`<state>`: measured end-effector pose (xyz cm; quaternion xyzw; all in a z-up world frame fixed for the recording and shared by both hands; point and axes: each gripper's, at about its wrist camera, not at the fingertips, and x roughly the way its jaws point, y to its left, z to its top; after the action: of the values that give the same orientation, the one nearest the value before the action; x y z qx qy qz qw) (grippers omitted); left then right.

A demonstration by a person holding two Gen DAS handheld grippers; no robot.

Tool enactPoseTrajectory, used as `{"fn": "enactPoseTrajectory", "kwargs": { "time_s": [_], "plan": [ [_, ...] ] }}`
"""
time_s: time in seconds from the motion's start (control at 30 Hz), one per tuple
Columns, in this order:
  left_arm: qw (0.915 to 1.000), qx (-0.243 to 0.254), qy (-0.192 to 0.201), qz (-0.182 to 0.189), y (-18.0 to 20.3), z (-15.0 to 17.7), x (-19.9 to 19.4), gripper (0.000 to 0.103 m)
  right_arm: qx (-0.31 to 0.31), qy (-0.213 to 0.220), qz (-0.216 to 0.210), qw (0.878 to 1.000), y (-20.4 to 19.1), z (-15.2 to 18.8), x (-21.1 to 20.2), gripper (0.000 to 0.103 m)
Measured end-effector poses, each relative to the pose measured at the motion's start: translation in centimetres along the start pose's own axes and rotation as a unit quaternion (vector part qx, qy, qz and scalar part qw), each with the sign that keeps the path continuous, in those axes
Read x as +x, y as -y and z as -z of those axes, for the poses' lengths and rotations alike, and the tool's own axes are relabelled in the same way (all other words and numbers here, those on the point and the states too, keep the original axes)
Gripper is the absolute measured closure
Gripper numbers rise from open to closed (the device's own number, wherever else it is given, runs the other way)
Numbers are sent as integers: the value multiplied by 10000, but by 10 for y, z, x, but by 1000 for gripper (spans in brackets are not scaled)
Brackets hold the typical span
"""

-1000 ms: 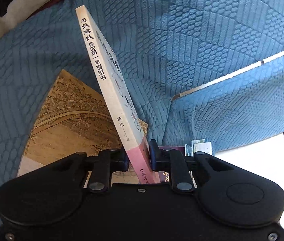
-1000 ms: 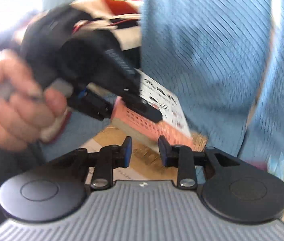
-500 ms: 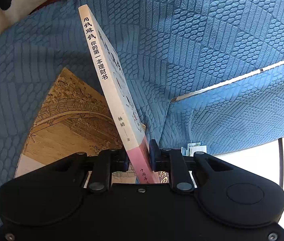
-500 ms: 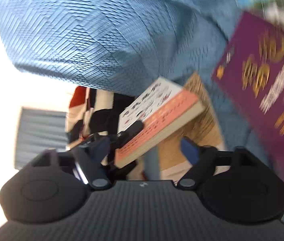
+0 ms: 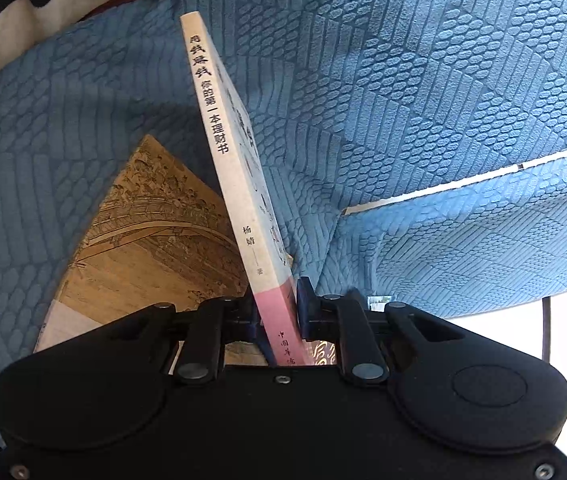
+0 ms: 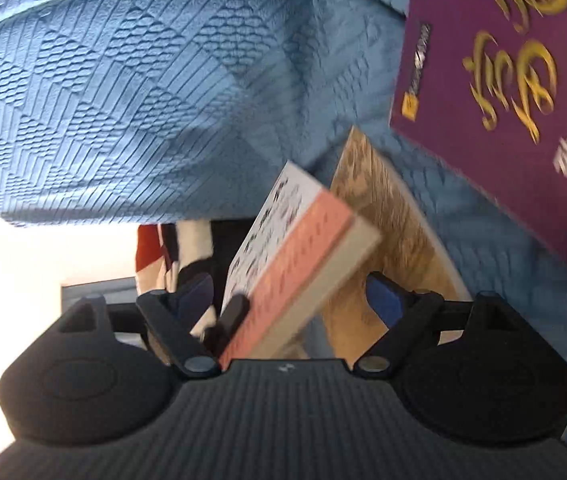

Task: Organize objects
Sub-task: 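Turn the book over and lower it cover-up onto the tan book, opening the left tool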

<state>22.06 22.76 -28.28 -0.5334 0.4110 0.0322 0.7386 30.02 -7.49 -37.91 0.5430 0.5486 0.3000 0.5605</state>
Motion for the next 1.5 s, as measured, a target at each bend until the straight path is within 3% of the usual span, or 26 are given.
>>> {"fn": "enactPoseTrajectory", "kwargs": {
  "time_s": [0.07,0.1,0.2,0.3,0.53,0.57,0.6,0.77,0.93,1.2,1.33,1.4,1.5],
  "plan": [
    [10000,-9,44,29,-2,-1,-3,87,-271,208,332,9989,-5,-6,2,37],
    [9999,-21,76,62,-4,-2,-6,87,-391,238,455,9979,-6,-8,4,50],
    [9997,18,228,113,-5,-7,-18,86,-500,296,478,9972,-7,-11,2,72],
    [9990,96,332,290,-4,-13,-34,84,-838,373,292,9954,-21,-10,-4,81],
    [9938,330,630,853,14,-11,-75,82,-2232,523,153,9732,-87,7,-34,83],
    [9933,384,658,865,18,-9,-81,82,-2373,571,127,9697,-94,11,-38,86],
    [9932,472,658,838,22,-7,-87,82,-2500,621,94,9662,-101,15,-44,97],
    [9921,911,631,590,39,6,-102,82,-2921,677,42,9540,-126,33,-76,97],
    [9930,663,424,884,25,17,-105,82,-2987,738,-65,9515,-133,49,-98,97],
    [9941,542,42,934,-10,52,-93,82,-3369,823,245,9376,-108,87,-128,97],
    [9959,619,-32,662,-21,63,-84,83,-3572,738,396,9303,-91,104,-137,100],
    [9966,746,-29,356,-26,69,-79,89,-3669,659,467,9267,-84,112,-136,100],
    [9976,648,-127,210,-38,73,-69,92,-3872,517,677,9181,-76,121,-126,100]
  ]
}}
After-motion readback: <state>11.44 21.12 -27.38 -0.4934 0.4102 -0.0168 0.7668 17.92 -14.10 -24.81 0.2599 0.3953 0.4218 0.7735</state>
